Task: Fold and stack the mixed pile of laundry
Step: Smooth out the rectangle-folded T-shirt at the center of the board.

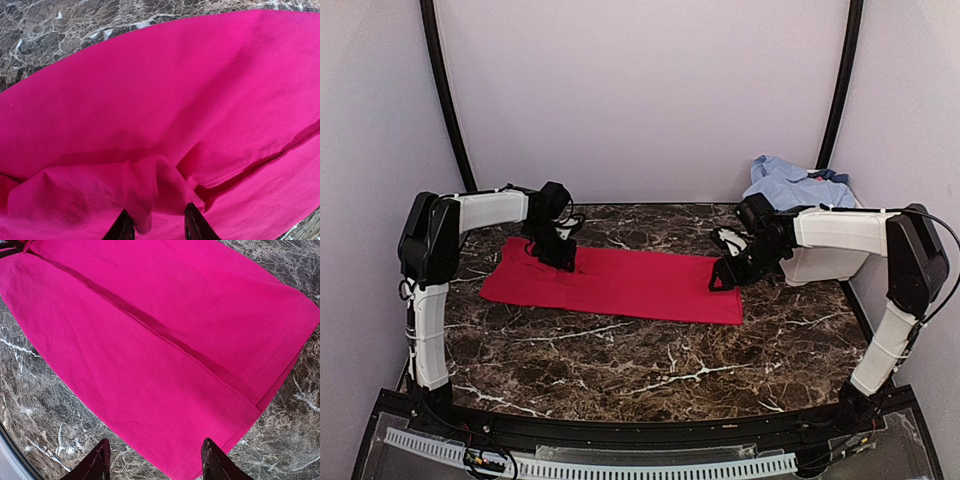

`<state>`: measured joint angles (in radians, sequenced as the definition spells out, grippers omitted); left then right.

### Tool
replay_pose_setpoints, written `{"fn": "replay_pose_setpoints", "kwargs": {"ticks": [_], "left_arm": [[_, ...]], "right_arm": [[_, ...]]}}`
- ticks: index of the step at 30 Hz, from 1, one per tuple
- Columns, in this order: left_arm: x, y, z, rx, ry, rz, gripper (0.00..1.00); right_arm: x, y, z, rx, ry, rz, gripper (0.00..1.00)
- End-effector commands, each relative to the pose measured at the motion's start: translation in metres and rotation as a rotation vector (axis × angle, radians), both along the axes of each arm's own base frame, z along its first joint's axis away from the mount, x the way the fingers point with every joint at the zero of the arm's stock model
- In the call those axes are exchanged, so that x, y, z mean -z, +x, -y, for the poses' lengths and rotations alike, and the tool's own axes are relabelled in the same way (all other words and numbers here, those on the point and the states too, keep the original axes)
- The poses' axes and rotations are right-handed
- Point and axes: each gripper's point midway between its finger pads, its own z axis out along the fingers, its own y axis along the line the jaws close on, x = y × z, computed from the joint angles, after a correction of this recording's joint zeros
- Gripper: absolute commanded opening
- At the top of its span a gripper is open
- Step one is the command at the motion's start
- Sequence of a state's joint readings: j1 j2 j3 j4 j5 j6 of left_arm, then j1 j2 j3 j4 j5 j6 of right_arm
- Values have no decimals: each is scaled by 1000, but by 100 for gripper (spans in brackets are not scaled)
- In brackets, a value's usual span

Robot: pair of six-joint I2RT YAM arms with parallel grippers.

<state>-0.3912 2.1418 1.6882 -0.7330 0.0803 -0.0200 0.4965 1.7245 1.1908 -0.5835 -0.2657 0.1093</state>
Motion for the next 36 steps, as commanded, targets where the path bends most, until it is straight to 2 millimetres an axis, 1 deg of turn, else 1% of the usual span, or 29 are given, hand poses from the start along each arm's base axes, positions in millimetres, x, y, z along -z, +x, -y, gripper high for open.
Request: {"fn": "replay_pose_setpoints", "kwargs": {"ticks": [1, 5, 6, 7, 8, 9, 10, 11, 12, 13, 14, 15, 16, 17, 18, 19, 22, 23, 24, 25, 26, 27, 28, 29, 30, 31, 32, 34, 36], "left_arm": [[-23, 3, 12, -23, -72, 22, 39], [-51, 12, 7, -93, -151, 78, 50], [-67, 14, 5, -121, -182, 108, 52], [-69, 16, 0, -143, -202, 125, 54], [-83, 18, -6, -180, -232, 149, 57], [-91, 18, -9, -214, -261, 166, 59], [-90, 19, -16, -244, -277, 165, 61], [-94, 19, -20, -287, -299, 160, 62], [-90, 17, -25, -310, -311, 145, 63], [-92, 15, -26, -336, -326, 141, 66], [-84, 11, -28, -353, -323, 128, 72], [-84, 9, -30, -388, -329, 123, 78], [-75, 7, -36, -416, -316, 123, 79], [-75, 8, -43, -460, -310, 140, 80], [-69, 8, -48, -484, -310, 151, 81], [-70, 12, -58, -527, -316, 165, 81], [-65, 32, -73, -581, -361, 183, 79], [-69, 40, -77, -589, -383, 188, 79], [-58, 44, -79, -602, -376, 163, 78], [-59, 50, -81, -607, -385, 164, 78], [-44, 53, -82, -613, -371, 136, 77], [-44, 58, -83, -615, -371, 135, 77], [-28, 59, -82, -619, -356, 103, 77], [-26, 63, -81, -616, -359, 97, 77], [-12, 63, -80, -620, -348, 69, 77], [-8, 64, -80, -621, -345, 61, 77], [2, 64, -79, -617, -336, 43, 77], [11, 64, -77, -603, -335, 27, 77], [17, 65, -78, -595, -320, 30, 77]], "right_arm": [[0, 2, 0, -4, 2, 6, 59], [-5, 4, 0, -9, 0, 19, 59], [-6, 5, 0, -11, -1, 23, 59], [-9, 7, -1, -14, 4, 31, 59], [-12, 9, -4, -19, 11, 37, 59], [-15, 13, -6, -24, 20, 45, 59], [-20, 17, -10, -31, 31, 55, 59], [-22, 21, -13, -37, 37, 62, 59], [-25, 26, -18, -47, 47, 73, 59], [-26, 31, -22, -55, 54, 78, 59], [-27, 36, -26, -66, 59, 81, 59], [-27, 44, -31, -78, 63, 86, 59], [-24, 50, -35, -87, 63, 88, 59], [-20, 55, -39, -97, 60, 85, 59], [-16, 60, -42, -106, 56, 81, 59], [-8, 63, -44, -110, 48, 66, 59], [9, 68, -49, -116, 41, 33, 59], [14, 68, -50, -118, 42, 24, 58], [19, 67, -50, -121, 45, 15, 59], [24, 65, -50, -122, 44, 5, 59], [29, 63, -49, -121, 37, -4, 59], [35, 61, -47, -137, 24, -4, 59], [42, 59, -45, -142, 15, -15, 58], [49, 56, -43, -147, 6, -28, 58], [57, 53, -41, -150, -6, -46, 58], [63, 49, -38, -148, -19, -64, 58], [67, 46, -36, -143, -31, -81, 57], [70, 36, -33, -133, -48, -107, 57], [72, 21, -29, -131, -49, -117, 57]]}}
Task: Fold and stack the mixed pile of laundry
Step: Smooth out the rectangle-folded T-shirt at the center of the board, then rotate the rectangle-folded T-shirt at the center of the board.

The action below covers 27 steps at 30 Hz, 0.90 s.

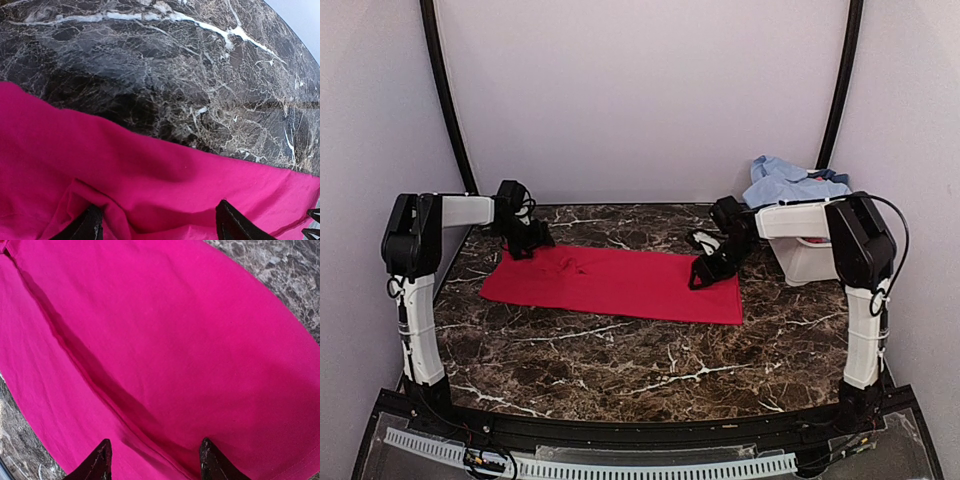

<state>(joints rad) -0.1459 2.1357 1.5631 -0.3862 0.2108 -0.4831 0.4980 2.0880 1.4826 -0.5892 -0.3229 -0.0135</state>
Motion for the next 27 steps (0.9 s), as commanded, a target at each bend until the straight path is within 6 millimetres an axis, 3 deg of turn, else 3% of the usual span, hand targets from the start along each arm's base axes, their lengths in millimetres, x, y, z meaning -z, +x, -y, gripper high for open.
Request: {"fn": "replay_pose_setpoints", "kwargs": {"ticks": [1, 3, 7, 10, 13, 14, 15, 16, 17, 18, 19, 20, 21, 23, 24, 25, 27], "left_arm": [[12, -3, 5, 28, 7, -32, 77], [17, 3, 5, 42, 19, -39, 76], [-1, 28, 29, 126, -30, 40, 76], [-38, 45, 56, 207, -24, 122, 77], [-81, 48, 60, 217, 2, 172, 77], [-89, 46, 56, 203, 21, 178, 77], [-113, 43, 53, 190, 25, 216, 77], [-115, 38, 47, 170, 44, 215, 77], [-136, 32, 45, 153, 40, 247, 77], [-129, 23, 41, 142, 51, 228, 77], [-147, 15, 39, 126, 43, 255, 77], [-132, 4, 38, 124, 46, 220, 77], [-138, -4, 35, 107, 45, 226, 77], [-107, -30, 31, 92, 53, 143, 75], [-104, -36, 31, 90, 44, 137, 74], [-86, -49, 33, 91, 40, 90, 74], [-68, -64, 41, 104, 29, 65, 73]], "right_arm": [[17, -39, 13, 19, -38, -85, 57], [15, -57, 15, 30, -25, -104, 57], [13, -100, 3, 14, -4, -144, 57], [-1, -142, -29, -52, 61, -185, 57], [-28, -161, -46, -91, 131, -178, 57], [-37, -159, -44, -86, 124, -152, 57], [-45, -153, -40, -78, 104, -113, 58], [-52, -147, -34, -69, 78, -73, 59], [-61, -137, -32, -67, 69, -30, 59], [-66, -131, -31, -70, 62, -8, 59], [-69, -123, -30, -72, 57, 5, 60], [-73, -113, -30, -74, 52, 22, 60], [-66, -107, -27, -73, 29, 20, 59], [-62, -92, -30, -81, 19, 31, 58], [-57, -88, -31, -87, 16, 29, 58], [-54, -84, -33, -91, 21, 27, 58], [-44, -78, -36, -97, 28, 6, 56]]}}
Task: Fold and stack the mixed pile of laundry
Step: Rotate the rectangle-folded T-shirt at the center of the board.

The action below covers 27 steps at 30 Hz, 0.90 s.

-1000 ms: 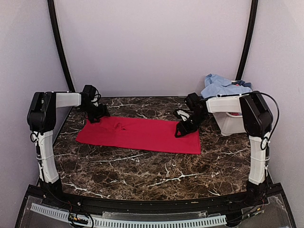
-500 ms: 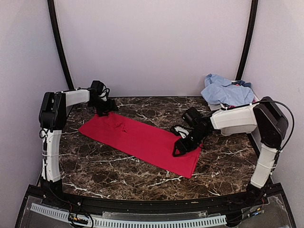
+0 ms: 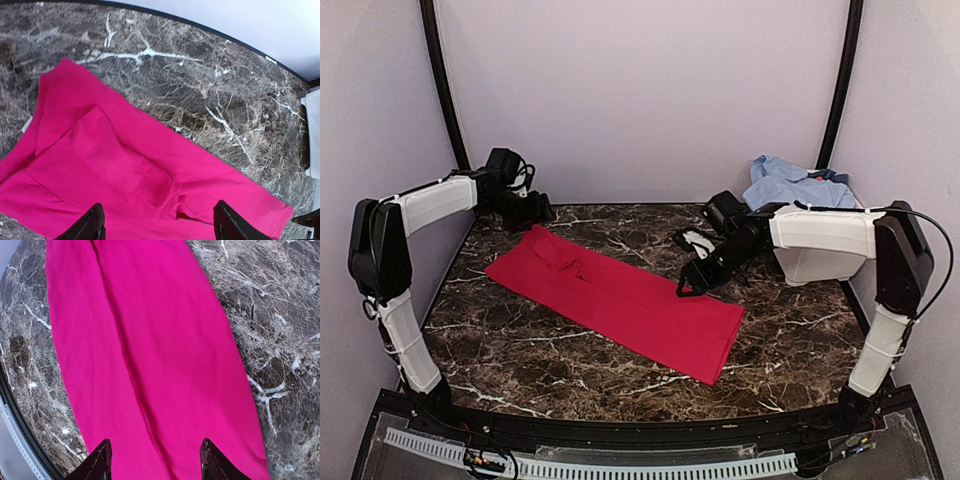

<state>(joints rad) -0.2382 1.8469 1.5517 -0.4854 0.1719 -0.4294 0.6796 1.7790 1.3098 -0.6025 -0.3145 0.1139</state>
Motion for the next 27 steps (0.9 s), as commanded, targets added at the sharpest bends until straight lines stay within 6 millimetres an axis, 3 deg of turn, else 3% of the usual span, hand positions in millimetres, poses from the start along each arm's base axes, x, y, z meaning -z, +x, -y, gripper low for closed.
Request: {"fn": "replay_pose_setpoints", "kwargs": {"ticks": [1, 7, 11, 14, 15, 16, 17, 18, 20, 21, 22, 23, 24, 25, 26, 27], "left_arm": [[59, -38, 8, -6, 8, -138, 73], [109, -67, 12, -31, 49, -256, 73], [135, -63, 8, -24, 115, -315, 70], [134, -48, 30, 55, 109, -299, 67], [145, -47, 35, 92, 132, -314, 67], [137, -41, 47, 120, 148, -301, 66], [149, -41, 52, 142, 165, -326, 66], [143, -34, 62, 160, 159, -316, 66], [157, -25, 76, 194, 138, -334, 63], [151, -18, 86, 217, 121, -313, 63], [161, -16, 90, 231, 124, -328, 62], [153, -8, 101, 261, 117, -301, 62], [164, -7, 104, 273, 124, -319, 62], [156, 1, 113, 298, 115, -290, 62], [162, 3, 117, 318, 114, -290, 61], [153, 11, 129, 341, 81, -253, 61]], "right_arm": [[34, 8, 1, -37, -51, -46, 55], [67, -2, 8, -53, -95, -110, 50], [80, -22, 19, -45, -105, -155, 49], [84, -48, 14, -41, -54, -215, 49], [84, -58, 7, -51, -24, -235, 49], [86, -69, 2, -54, -9, -255, 49], [87, -79, -4, -54, 5, -272, 49], [88, -88, -12, -66, 28, -286, 48], [92, -108, -24, -82, 35, -317, 48], [93, -118, -31, -90, 35, -328, 48], [91, -127, -40, -104, 45, -336, 48], [89, -138, -53, -124, 57, -346, 48], [85, -150, -67, -151, 69, -351, 49], [84, -166, -83, -190, 73, -360, 49], [79, -176, -101, -223, 89, -361, 49], [75, -183, -116, -253, 99, -358, 49]]}}
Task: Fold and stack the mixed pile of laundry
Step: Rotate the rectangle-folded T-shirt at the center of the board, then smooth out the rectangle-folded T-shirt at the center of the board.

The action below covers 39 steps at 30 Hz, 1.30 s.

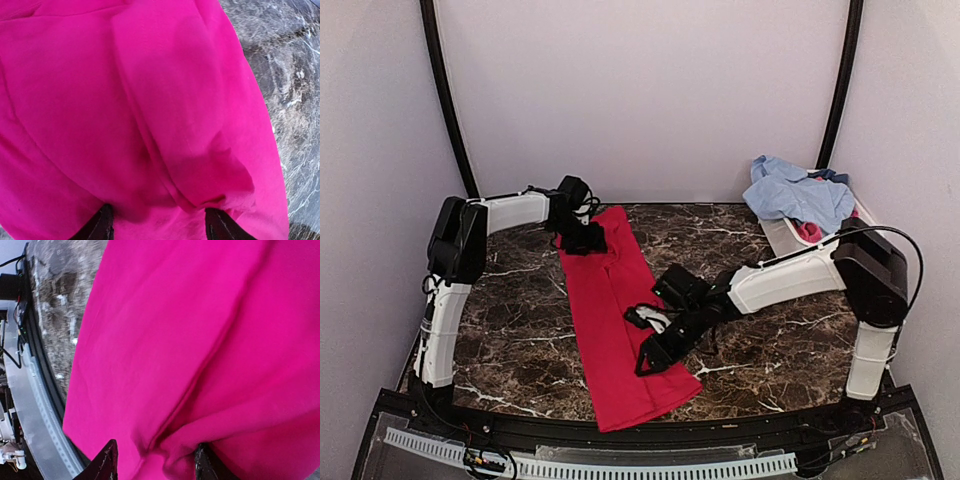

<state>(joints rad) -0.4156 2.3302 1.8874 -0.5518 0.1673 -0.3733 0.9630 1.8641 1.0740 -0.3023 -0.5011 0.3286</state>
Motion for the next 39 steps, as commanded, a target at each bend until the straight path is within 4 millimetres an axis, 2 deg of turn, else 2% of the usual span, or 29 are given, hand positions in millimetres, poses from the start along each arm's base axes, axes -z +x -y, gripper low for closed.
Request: {"fn": "replay_pose_setpoints", "kwargs": {"ticks": [1, 2, 3, 4, 5, 7, 8, 12, 13, 14, 15, 16, 17, 18, 19, 20, 21, 22, 23, 24, 25, 26, 27, 28, 32, 33, 36, 39], "left_arm": [[26, -10, 28, 127, -30, -70, 61], [17, -3, 38, 145, -64, -41, 62], [17, -1, 43, 157, -77, -37, 62], [6, 3, 49, 167, -98, -21, 63], [1, 6, 50, 169, -100, -14, 64], [-25, 14, 51, 177, -96, 32, 65], [-45, 17, 50, 178, -95, 65, 66], [-98, 18, 35, 153, -89, 141, 68], [-99, 15, 29, 137, -81, 136, 69], [-117, 15, 21, 123, -89, 162, 69], [-112, 11, 14, 108, -80, 148, 69], [-127, 7, 9, 100, -85, 172, 69], [-118, 1, 4, 92, -74, 158, 70], [-132, -4, 1, 86, -84, 184, 70], [-115, -12, -3, 79, -74, 162, 70], [-126, -17, -6, 68, -85, 183, 70], [-111, -25, -10, 61, -80, 161, 70], [-119, -31, -13, 47, -94, 174, 70], [-103, -40, -15, 46, -95, 149, 70], [-111, -46, -16, 38, -114, 160, 70], [-97, -55, -17, 42, -125, 135, 70], [-100, -60, -18, 33, -140, 139, 70], [-89, -68, -19, 35, -145, 121, 69], [-91, -72, -19, 37, -158, 127, 69], [-64, -95, -22, 40, -172, 52, 63], [-63, -97, -20, 44, -180, 54, 62], [-48, -111, -20, 37, -187, 12, 57], [-36, -116, -13, 33, -208, -5, 53]], "right_arm": [[2, -54, -59, -92, 17, -95, 49], [-3, -58, -72, -114, 34, -93, 50], [-7, -57, -81, -125, 48, -89, 50], [-12, -55, -88, -132, 59, -81, 50], [-17, -51, -92, -138, 65, -63, 51], [-29, -41, -91, -137, 51, -7, 52], [-36, -36, -88, -133, 51, 17, 53], [-60, 1, -62, -60, 68, 75, 55], [-67, 12, -56, -36, 79, 92, 56], [-71, 24, -48, -6, 80, 109, 56], [-76, 37, -42, 23, 88, 129, 56], [-83, 49, -38, 48, 100, 149, 57], [-86, 69, -32, 90, 103, 169, 57], [-89, 84, -29, 119, 109, 188, 57], [-89, 98, -28, 141, 114, 197, 56], [-92, 112, -29, 156, 123, 208, 56], [-92, 124, -32, 169, 126, 219, 56], [-94, 136, -35, 180, 129, 235, 56], [-94, 147, -41, 184, 133, 245, 56], [-92, 156, -46, 188, 132, 250, 56], [-92, 166, -53, 193, 135, 257, 55], [-88, 173, -59, 193, 135, 256, 54], [-87, 181, -65, 194, 135, 263, 54], [-84, 188, -70, 199, 133, 268, 53], [-60, 212, -77, 225, 110, 241, 51], [-53, 216, -76, 230, 104, 229, 51], [-33, 224, -70, 248, 88, 202, 49], [-20, 234, -58, 274, 79, 182, 49]]}}
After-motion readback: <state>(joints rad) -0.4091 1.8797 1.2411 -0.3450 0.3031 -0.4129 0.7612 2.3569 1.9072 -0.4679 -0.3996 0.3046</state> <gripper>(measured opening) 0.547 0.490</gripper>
